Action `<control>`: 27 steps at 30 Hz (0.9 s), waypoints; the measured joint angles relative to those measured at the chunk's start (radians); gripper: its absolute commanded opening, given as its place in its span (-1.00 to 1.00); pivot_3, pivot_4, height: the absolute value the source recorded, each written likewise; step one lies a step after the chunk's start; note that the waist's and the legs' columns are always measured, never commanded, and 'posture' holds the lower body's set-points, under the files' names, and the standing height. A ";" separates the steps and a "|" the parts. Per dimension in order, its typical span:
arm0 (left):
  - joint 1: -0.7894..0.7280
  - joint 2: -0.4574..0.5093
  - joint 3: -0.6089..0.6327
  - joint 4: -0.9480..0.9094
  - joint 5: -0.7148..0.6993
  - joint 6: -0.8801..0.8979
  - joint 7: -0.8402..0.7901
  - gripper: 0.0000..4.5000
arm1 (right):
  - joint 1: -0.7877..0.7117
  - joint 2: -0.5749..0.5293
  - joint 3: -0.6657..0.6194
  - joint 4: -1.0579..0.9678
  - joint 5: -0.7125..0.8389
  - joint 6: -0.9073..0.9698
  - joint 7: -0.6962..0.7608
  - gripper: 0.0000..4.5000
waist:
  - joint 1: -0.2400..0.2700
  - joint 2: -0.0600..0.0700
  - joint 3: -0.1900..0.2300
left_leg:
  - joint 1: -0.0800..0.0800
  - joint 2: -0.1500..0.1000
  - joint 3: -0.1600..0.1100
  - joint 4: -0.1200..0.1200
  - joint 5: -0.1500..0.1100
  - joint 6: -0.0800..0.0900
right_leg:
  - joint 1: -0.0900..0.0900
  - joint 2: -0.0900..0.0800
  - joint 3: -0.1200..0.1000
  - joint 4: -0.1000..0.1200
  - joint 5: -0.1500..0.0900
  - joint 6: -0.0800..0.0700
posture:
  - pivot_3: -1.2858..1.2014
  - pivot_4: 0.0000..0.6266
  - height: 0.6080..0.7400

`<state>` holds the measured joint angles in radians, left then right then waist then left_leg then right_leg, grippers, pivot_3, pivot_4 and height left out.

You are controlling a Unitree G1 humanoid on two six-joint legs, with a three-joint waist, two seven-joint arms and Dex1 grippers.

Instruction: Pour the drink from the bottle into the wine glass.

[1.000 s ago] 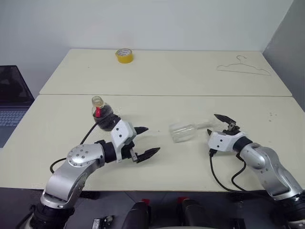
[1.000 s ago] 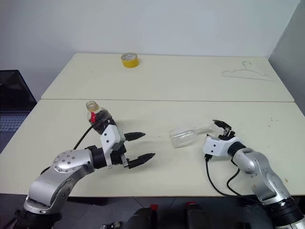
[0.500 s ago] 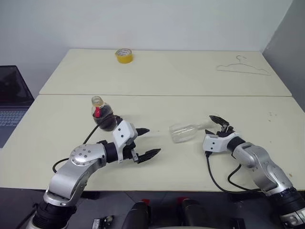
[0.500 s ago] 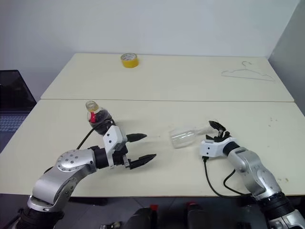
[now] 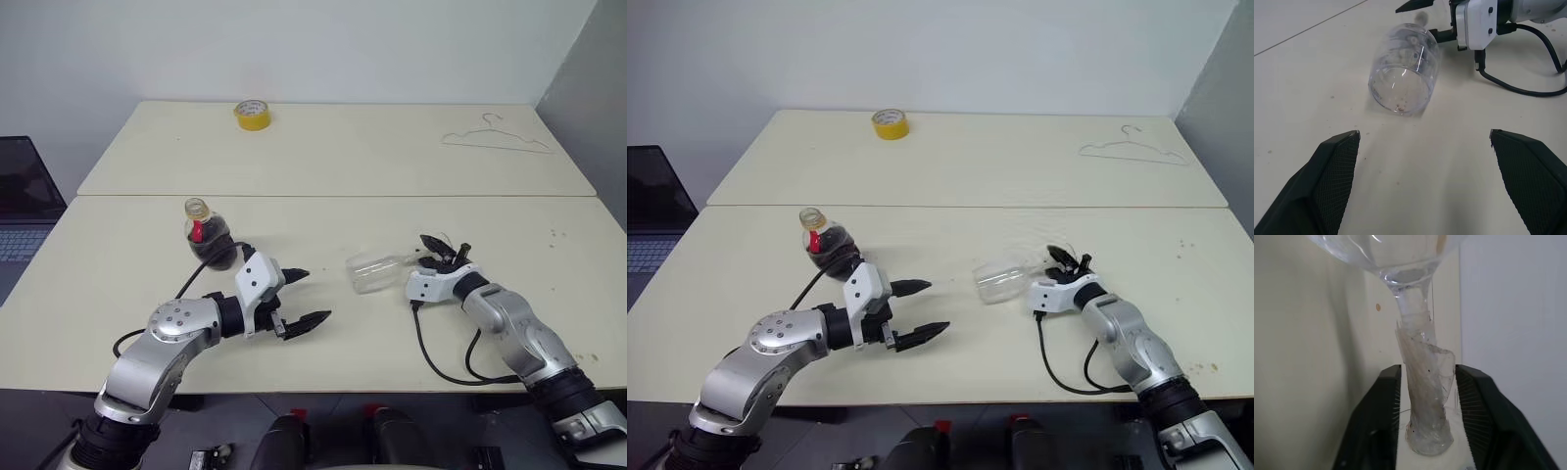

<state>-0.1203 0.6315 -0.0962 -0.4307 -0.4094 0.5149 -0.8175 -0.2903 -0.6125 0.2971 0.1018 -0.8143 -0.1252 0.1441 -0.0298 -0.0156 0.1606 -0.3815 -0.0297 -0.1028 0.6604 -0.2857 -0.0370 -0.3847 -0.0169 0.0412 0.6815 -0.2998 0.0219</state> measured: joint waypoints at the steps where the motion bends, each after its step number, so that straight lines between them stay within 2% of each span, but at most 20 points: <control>1: 0.000 0.000 0.001 0.000 0.000 0.001 0.000 1.00 | 0.000 0.001 0.001 0.003 -0.002 0.000 -0.005 -0.69 | 0.000 0.000 0.000 | 0.000 0.000 0.000 0.000 0.000 0.000 | 0.000 0.000 0.000 0.000 0.000 0.000 | 0.03 -0.52 1.00; 2: 0.002 0.000 0.003 -0.001 -0.001 0.002 0.001 1.00 | 0.000 0.003 0.001 0.003 -0.005 0.000 -0.010 -0.79 | 0.000 0.000 0.000 | 0.000 0.000 0.000 0.000 0.000 0.000 | 0.000 0.000 0.000 0.000 0.000 0.000 | 0.03 -0.52 1.00; 3: 0.007 0.000 0.008 -0.004 -0.002 0.003 0.003 1.00 | 0.000 0.004 0.001 0.003 -0.008 0.000 -0.015 -0.81 | 0.000 0.000 0.000 | 0.000 0.000 0.000 0.000 0.000 0.000 | 0.000 0.000 0.000 0.000 0.000 0.000 | 0.03 -0.52 1.00; 13: 0.073 0.013 0.073 -0.070 -0.057 0.024 0.019 1.00 | 0.001 0.020 -0.015 0.005 0.037 0.006 -0.013 -0.86 | -0.003 0.000 0.000 | 0.000 0.000 0.000 0.000 0.000 0.000 | 0.000 0.000 0.000 0.000 0.000 0.000 | 0.03 -0.52 1.00; 19: 0.146 0.014 0.144 -0.075 -0.077 0.004 0.017 1.00 | 0.000 0.078 -0.073 -0.002 0.195 0.007 0.039 -0.86 | -0.002 0.000 0.000 | 0.000 0.000 0.000 0.000 0.000 0.000 | 0.000 0.000 0.000 0.000 0.000 0.000 | 0.03 -0.52 1.00; 27: 0.179 0.013 0.176 -0.075 -0.079 -0.049 0.016 1.00 | 0.040 0.288 -0.138 -0.064 0.585 -0.009 0.149 -0.86 | -0.002 0.000 0.000 | 0.000 0.001 0.000 0.000 -0.001 0.002 | 0.000 0.000 0.000 0.000 0.000 0.000 | 0.03 -0.52 1.00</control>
<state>0.0592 0.6444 0.0793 -0.5056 -0.4881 0.4657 -0.8010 -0.2502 -0.3242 0.1594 0.0377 -0.2293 -0.1338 0.2932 -0.0322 -0.0158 0.1604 -0.3813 -0.0289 -0.1030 0.6603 -0.2867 -0.0352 -0.3846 -0.0167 0.0413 0.6817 -0.2997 0.0217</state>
